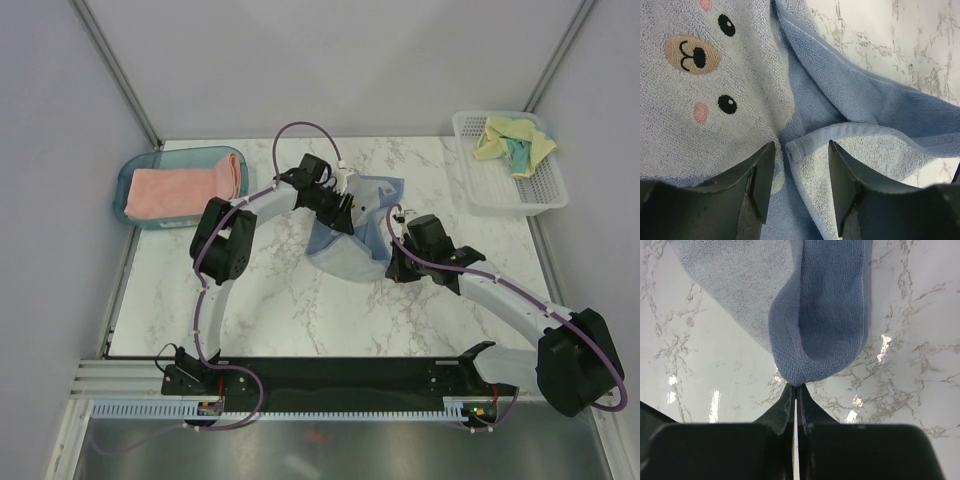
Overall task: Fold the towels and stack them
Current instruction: Flatten out the crumpled towel
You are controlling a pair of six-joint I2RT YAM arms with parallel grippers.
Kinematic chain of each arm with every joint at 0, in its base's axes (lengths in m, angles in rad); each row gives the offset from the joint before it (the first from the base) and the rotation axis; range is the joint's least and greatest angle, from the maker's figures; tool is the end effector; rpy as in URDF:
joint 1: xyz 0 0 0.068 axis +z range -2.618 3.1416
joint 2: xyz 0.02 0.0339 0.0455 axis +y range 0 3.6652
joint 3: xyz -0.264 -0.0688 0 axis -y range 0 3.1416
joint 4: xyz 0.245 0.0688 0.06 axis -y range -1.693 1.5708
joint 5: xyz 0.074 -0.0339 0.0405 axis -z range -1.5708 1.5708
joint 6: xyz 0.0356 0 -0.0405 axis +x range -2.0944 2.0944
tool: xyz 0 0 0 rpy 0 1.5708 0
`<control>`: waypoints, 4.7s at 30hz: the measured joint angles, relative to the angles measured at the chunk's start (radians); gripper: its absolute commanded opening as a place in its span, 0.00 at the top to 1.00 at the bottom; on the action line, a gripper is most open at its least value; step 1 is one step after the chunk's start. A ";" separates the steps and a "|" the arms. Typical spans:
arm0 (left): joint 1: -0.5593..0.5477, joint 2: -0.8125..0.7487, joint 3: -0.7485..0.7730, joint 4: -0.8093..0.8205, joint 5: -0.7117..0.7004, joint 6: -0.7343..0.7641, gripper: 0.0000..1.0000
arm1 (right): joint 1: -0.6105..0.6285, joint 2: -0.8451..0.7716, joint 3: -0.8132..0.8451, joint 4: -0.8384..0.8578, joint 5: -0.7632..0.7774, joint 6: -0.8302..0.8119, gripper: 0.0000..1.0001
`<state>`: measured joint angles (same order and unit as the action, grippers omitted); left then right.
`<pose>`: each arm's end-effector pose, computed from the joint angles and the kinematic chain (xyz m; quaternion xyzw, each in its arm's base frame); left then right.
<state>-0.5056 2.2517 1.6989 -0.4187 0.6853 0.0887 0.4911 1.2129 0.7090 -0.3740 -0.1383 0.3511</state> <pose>0.4121 -0.2539 0.1572 0.3583 0.8314 -0.3716 0.2056 0.2101 0.1179 0.2110 -0.0890 0.9344 0.1978 0.2826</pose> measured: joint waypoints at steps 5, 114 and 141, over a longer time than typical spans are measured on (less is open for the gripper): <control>-0.006 0.000 0.000 0.000 -0.021 0.000 0.45 | -0.002 -0.007 -0.009 0.000 0.000 0.000 1.00; -0.040 -1.069 -0.086 -0.073 -0.369 -0.367 0.98 | -0.018 -0.236 0.713 0.037 -0.187 -0.058 1.00; 0.262 -0.094 0.312 0.153 -0.270 -0.334 0.98 | -0.274 0.800 1.070 0.192 -0.257 -0.336 1.00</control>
<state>-0.2436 2.1574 2.0106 -0.2661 0.4152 -0.2455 0.2176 2.0125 1.7786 -0.1822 -0.3958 0.0154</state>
